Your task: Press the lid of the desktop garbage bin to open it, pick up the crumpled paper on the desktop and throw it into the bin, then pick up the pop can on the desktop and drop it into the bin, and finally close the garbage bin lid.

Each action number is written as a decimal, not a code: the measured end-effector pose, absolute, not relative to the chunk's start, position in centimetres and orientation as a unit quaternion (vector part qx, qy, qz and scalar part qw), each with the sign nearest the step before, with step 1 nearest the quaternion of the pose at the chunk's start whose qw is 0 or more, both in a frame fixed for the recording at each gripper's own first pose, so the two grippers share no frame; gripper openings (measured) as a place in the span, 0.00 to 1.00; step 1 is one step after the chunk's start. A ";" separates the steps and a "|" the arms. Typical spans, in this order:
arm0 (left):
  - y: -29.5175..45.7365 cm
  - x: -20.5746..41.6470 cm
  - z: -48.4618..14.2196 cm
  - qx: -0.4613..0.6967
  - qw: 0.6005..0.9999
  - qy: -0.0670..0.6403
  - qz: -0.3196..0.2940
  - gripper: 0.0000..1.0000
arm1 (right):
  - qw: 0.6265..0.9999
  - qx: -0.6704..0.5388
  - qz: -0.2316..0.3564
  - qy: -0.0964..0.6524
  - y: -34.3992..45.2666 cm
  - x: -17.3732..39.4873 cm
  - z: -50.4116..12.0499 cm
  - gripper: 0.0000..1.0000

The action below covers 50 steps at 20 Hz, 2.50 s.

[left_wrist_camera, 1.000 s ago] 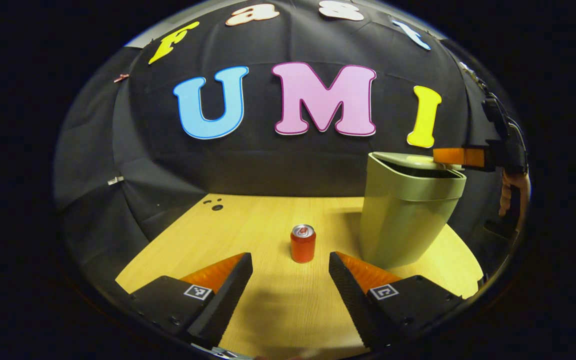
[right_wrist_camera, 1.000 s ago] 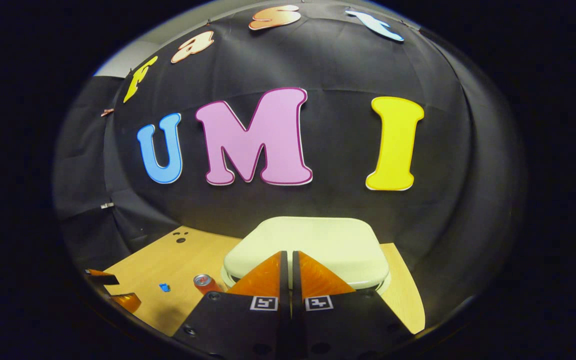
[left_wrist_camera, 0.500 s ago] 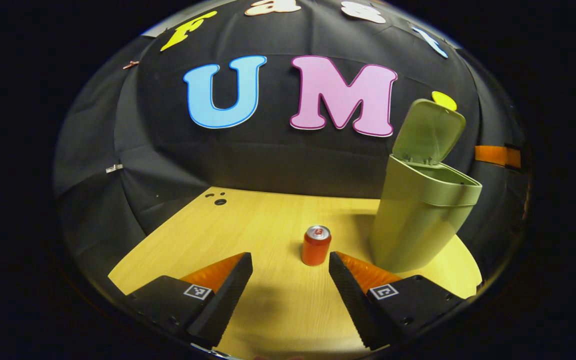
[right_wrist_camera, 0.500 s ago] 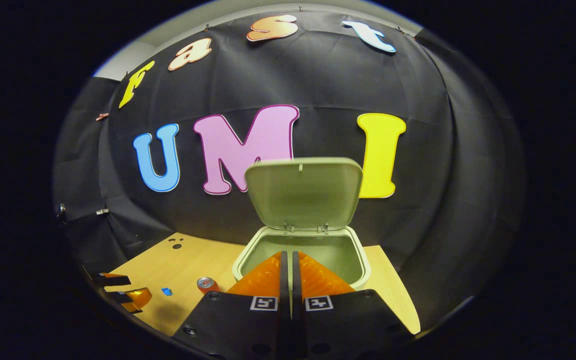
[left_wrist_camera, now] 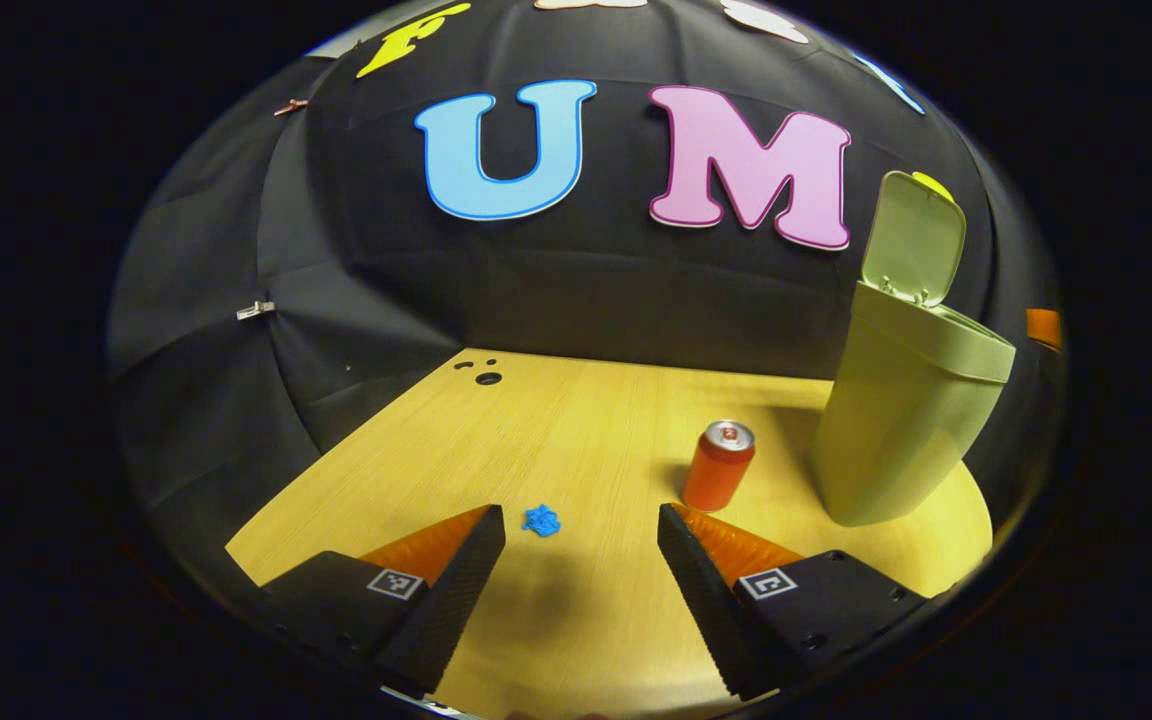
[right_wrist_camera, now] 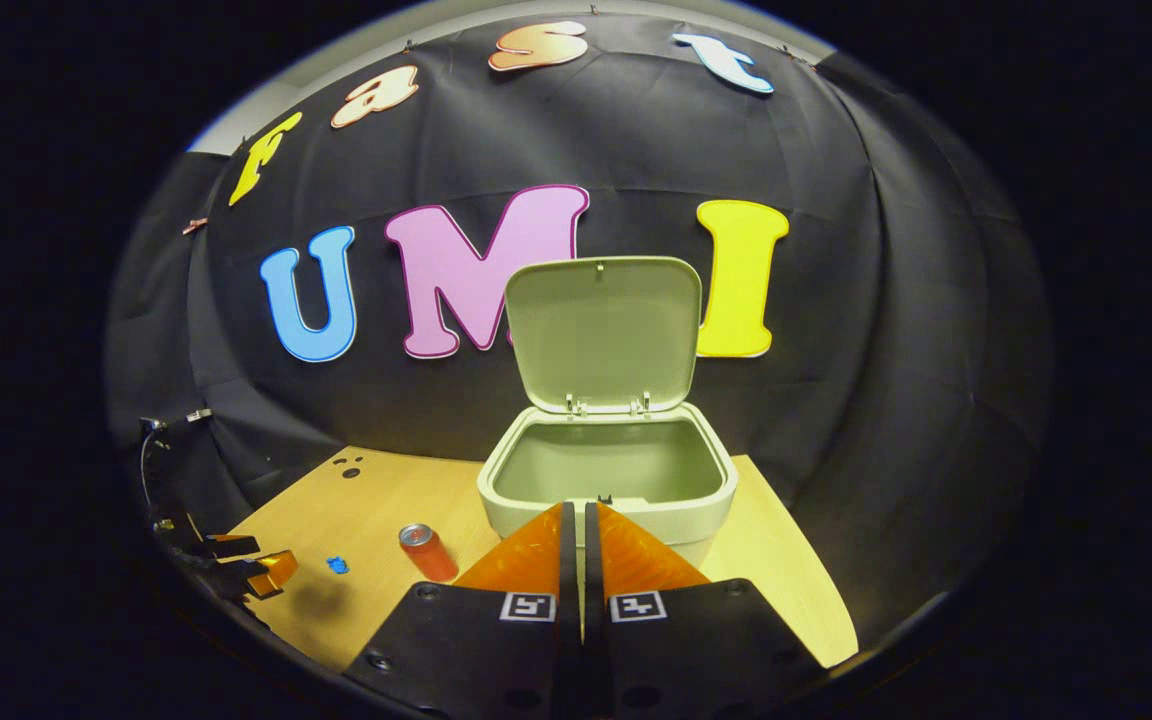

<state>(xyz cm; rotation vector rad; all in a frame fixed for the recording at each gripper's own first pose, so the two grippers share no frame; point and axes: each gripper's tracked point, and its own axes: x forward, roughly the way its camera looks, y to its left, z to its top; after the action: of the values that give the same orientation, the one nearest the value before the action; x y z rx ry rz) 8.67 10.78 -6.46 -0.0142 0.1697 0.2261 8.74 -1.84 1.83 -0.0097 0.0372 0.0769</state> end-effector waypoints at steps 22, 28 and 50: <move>16.4 22.2 -17.3 0.009 0.972 0.209 0.111 0.98 | 0.987 0.029 -0.093 0.125 -6.9 2.9 -6.0 0.99; 15.8 23.1 -18.4 -0.004 0.971 0.220 0.092 0.93 | 0.984 0.033 -0.113 0.136 -7.0 2.6 -6.3 0.99; 11.9 22.7 -15.9 0.022 0.980 0.198 0.028 0.29 | 0.979 0.058 -0.129 0.149 -7.1 0.0 -8.4 0.99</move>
<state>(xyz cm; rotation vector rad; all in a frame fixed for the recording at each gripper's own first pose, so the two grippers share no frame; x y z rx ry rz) 22.72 11.95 -15.85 0.0452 0.3985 0.0561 0.01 -7.11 -8.41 0.1167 0.3011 -0.2592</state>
